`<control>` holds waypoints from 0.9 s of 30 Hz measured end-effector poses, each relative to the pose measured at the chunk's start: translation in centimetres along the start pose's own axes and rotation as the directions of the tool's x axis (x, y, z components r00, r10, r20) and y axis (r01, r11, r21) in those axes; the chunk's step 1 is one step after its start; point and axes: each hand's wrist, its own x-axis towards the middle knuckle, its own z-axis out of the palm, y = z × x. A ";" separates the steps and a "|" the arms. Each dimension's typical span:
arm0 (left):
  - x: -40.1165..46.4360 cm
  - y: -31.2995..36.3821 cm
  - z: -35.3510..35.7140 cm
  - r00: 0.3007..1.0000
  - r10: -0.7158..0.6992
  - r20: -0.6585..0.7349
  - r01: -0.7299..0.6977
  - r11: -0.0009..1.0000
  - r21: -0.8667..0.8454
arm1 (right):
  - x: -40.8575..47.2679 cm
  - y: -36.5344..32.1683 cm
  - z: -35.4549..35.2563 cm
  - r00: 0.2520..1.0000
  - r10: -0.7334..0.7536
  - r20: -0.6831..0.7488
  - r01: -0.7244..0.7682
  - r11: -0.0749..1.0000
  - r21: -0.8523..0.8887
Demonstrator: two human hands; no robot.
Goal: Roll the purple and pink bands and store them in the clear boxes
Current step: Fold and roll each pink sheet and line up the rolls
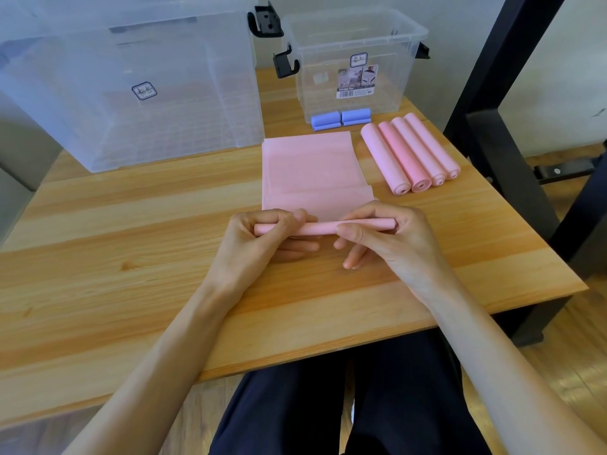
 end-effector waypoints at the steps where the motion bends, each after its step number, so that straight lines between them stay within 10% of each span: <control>1: 0.0 0.0 0.0 1.000 0.005 0.004 -0.005 1.000 -0.001 | 0.0 0.0 0.0 1.000 0.006 -0.006 -0.006 1.000 0.001; 27: 1.5 0.3 -0.3 0.999 -0.024 0.024 0.023 0.999 0.037 | 0.8 -0.4 0.1 0.996 0.083 -0.037 -0.083 0.996 -0.006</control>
